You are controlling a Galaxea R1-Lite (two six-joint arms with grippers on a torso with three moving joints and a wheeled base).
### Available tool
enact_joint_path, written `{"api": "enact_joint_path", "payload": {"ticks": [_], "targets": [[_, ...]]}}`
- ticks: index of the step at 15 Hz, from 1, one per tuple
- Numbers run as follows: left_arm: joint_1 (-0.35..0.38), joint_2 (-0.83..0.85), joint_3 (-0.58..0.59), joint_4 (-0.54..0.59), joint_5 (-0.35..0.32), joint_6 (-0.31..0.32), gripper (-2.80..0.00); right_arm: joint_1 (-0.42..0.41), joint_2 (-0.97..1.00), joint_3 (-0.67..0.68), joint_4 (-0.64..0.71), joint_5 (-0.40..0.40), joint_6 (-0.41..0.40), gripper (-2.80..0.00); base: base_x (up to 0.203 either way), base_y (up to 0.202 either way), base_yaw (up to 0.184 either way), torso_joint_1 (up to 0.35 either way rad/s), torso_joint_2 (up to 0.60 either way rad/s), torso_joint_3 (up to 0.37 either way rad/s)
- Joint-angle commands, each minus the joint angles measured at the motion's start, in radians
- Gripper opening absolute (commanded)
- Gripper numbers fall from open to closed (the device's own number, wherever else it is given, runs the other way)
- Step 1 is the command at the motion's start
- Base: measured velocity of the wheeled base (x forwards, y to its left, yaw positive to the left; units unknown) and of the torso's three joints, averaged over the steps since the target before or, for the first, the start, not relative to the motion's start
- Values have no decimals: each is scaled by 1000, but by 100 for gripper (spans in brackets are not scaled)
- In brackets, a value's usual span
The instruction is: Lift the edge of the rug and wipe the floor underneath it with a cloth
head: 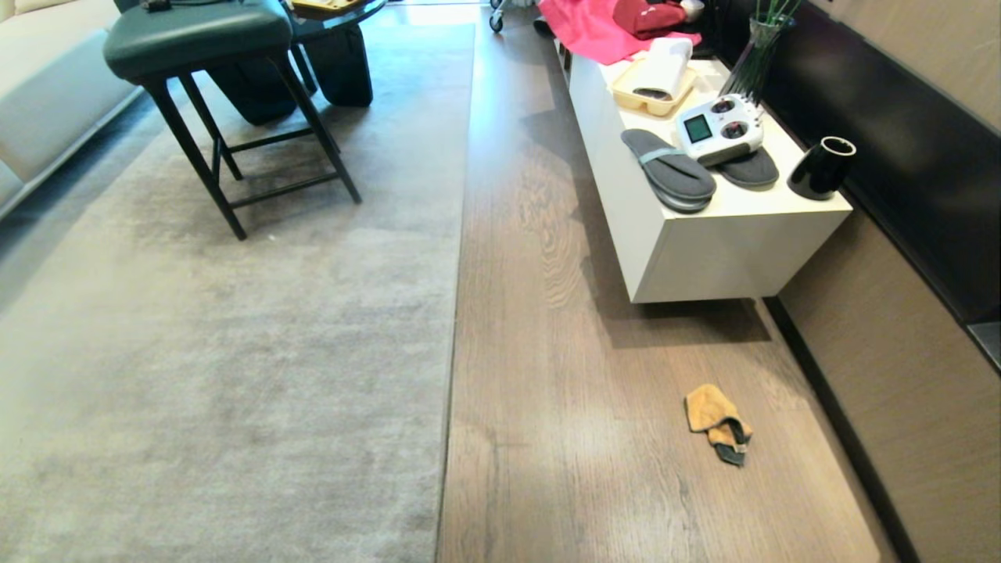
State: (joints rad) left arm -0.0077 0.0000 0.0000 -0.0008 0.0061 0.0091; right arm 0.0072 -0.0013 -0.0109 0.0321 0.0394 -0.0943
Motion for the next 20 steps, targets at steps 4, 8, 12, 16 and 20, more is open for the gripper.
{"api": "enact_joint_path", "payload": {"ticks": [4,8,12,16,20], "targets": [[0,0,0,-1,0,0,-280,-1,1,0,0,1,-1,-280,0,0,0,5,2,206],[0,0,0,-1,0,-5,-280,0,1,0,0,1,-1,-280,0,0,0,2,2,200],[0,0,0,-1,0,-5,-280,0,1,0,0,1,-1,-280,0,0,0,1,1,100],[0,0,0,-1,0,-6,-280,0,1,0,0,1,-1,-280,0,0,0,4,2,52],[0,0,0,1,0,-5,-280,0,1,0,0,1,-1,-280,0,0,0,-1,2,19]]}}
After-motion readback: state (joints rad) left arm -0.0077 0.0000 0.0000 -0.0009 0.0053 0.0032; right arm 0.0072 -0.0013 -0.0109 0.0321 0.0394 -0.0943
